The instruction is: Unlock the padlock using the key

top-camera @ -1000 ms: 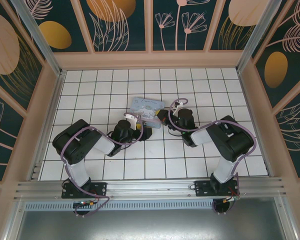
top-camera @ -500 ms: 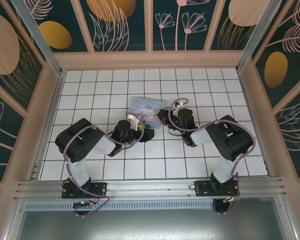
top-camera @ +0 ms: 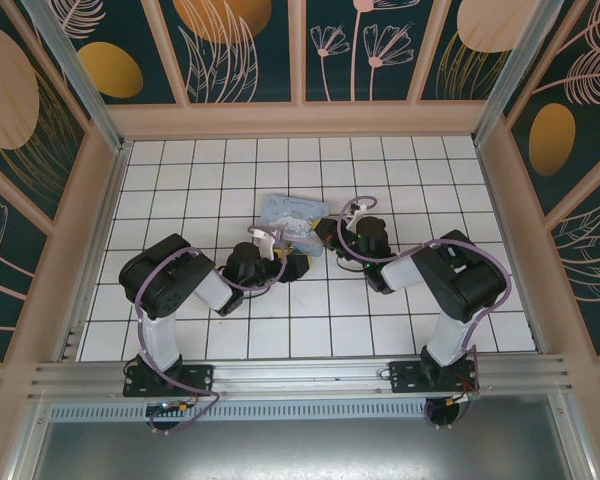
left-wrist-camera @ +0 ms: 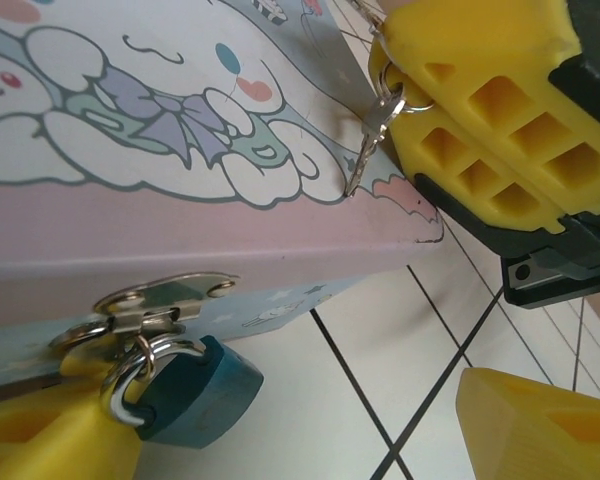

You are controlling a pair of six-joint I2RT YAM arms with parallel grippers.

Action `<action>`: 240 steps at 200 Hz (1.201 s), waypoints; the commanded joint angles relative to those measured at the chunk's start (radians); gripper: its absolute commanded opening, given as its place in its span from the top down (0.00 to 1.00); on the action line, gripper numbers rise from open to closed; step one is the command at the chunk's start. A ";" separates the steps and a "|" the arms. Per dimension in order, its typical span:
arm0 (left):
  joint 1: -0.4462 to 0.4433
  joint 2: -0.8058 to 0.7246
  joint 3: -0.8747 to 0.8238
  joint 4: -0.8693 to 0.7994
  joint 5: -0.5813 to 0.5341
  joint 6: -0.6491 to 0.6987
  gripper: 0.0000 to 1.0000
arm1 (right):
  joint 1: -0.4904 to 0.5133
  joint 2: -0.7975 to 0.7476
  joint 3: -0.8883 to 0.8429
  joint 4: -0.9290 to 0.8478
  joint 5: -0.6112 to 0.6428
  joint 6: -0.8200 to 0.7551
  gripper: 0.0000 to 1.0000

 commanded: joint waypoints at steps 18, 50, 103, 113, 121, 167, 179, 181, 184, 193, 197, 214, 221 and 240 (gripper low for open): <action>-0.001 0.013 -0.026 0.091 0.047 -0.061 0.24 | -0.006 0.010 0.012 0.021 -0.010 0.005 1.00; -0.001 0.003 -0.048 0.135 0.038 -0.091 0.28 | -0.006 0.011 0.009 0.025 -0.010 0.006 1.00; 0.000 0.019 -0.050 0.161 0.008 -0.126 0.30 | -0.006 0.013 0.008 0.029 -0.008 0.010 1.00; -0.001 0.022 -0.045 0.146 -0.004 -0.128 0.30 | -0.006 0.012 0.008 0.030 -0.008 0.011 1.00; 0.000 0.026 -0.042 0.132 -0.018 -0.132 0.31 | -0.006 0.013 0.007 0.031 -0.009 0.010 1.00; 0.000 0.023 -0.027 0.022 -0.088 -0.125 0.38 | -0.006 0.011 0.007 0.029 -0.008 0.011 1.00; 0.000 0.022 -0.026 0.008 -0.099 -0.125 0.40 | -0.006 0.011 0.008 0.028 -0.008 0.009 1.00; 0.000 0.023 -0.026 0.005 -0.102 -0.125 0.41 | -0.006 0.011 0.008 0.028 -0.008 0.010 1.00; 0.000 0.023 -0.024 0.002 -0.103 -0.124 0.41 | -0.006 0.012 0.009 0.029 -0.008 0.011 1.00; 0.000 0.023 -0.022 -0.006 -0.108 -0.124 0.43 | -0.006 0.013 0.009 0.029 -0.008 0.010 1.00; 0.000 0.023 -0.021 -0.013 -0.112 -0.124 0.45 | -0.006 0.012 0.008 0.030 -0.008 0.010 1.00; -0.001 0.023 -0.014 -0.032 -0.118 -0.121 0.47 | -0.005 0.011 0.006 0.030 -0.008 0.011 1.00; -0.001 0.025 -0.008 -0.040 -0.121 -0.121 0.49 | -0.006 0.011 0.006 0.030 -0.008 0.011 1.00; -0.001 0.025 0.004 -0.059 -0.121 -0.114 0.53 | -0.006 0.011 0.008 0.029 -0.008 0.012 1.00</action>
